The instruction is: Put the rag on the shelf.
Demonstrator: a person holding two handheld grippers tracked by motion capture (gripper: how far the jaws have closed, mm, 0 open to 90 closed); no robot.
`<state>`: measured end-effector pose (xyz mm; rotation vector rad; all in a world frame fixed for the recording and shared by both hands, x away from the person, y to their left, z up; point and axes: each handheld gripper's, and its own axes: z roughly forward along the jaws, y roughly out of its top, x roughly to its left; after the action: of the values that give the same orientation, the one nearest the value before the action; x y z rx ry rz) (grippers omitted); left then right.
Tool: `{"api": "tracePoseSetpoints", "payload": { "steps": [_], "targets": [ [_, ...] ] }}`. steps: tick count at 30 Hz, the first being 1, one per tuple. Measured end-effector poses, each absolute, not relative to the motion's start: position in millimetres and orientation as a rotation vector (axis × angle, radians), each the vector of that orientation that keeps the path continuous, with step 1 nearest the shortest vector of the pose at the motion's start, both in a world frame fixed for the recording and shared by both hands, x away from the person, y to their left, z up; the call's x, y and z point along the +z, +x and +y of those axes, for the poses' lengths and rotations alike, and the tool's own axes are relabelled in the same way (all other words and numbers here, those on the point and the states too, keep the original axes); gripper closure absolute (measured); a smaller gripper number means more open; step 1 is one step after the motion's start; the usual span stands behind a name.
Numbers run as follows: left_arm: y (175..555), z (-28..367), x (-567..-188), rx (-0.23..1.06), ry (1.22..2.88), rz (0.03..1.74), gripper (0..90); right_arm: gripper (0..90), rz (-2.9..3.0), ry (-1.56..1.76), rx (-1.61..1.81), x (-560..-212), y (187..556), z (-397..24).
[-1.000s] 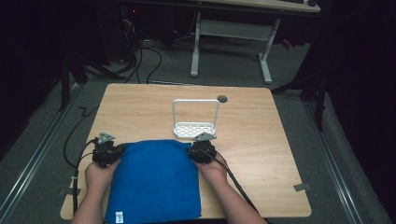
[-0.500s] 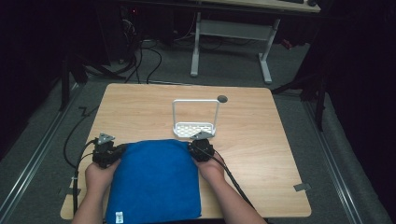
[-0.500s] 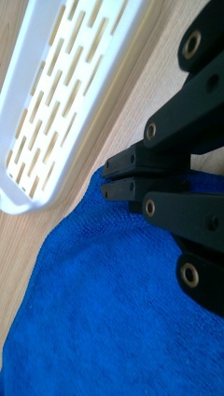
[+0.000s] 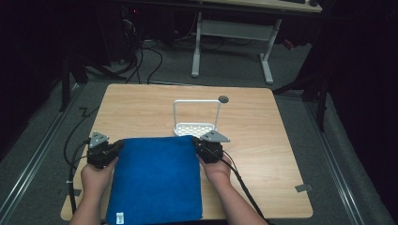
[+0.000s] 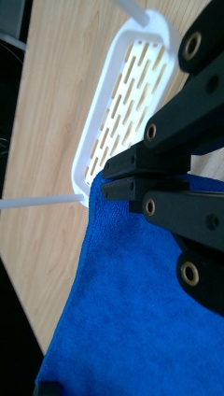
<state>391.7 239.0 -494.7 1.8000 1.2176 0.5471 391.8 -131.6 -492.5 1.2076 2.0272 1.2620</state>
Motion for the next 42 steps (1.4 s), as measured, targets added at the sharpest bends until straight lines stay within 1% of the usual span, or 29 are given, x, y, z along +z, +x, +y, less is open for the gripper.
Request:
{"api": "tracePoseSetpoints", "payload": {
  "steps": [12,16,23,29,35,42],
  "targets": [
    [381,229,-482,0.547,1.718,1.144,87.2,88.8,1.902,1.218,1.355,-486,369,-152],
    [373,218,-470,0.531,1.669,1.087,87.4,88.8,1.849,1.198,1.395,-474,357,-164],
    [361,194,-456,0.552,1.651,1.005,87.5,88.9,1.786,1.156,1.426,-456,338,-183],
    [349,170,-446,0.555,1.646,0.933,87.5,88.9,1.707,1.141,1.439,-440,319,-209],
    [343,160,-438,0.572,1.636,0.901,87.5,88.9,1.651,1.129,1.447,-430,307,-225],
    [343,157,-430,0.598,1.612,0.895,87.5,88.9,1.604,1.117,1.464,-422,300,-234]
  ]
}}
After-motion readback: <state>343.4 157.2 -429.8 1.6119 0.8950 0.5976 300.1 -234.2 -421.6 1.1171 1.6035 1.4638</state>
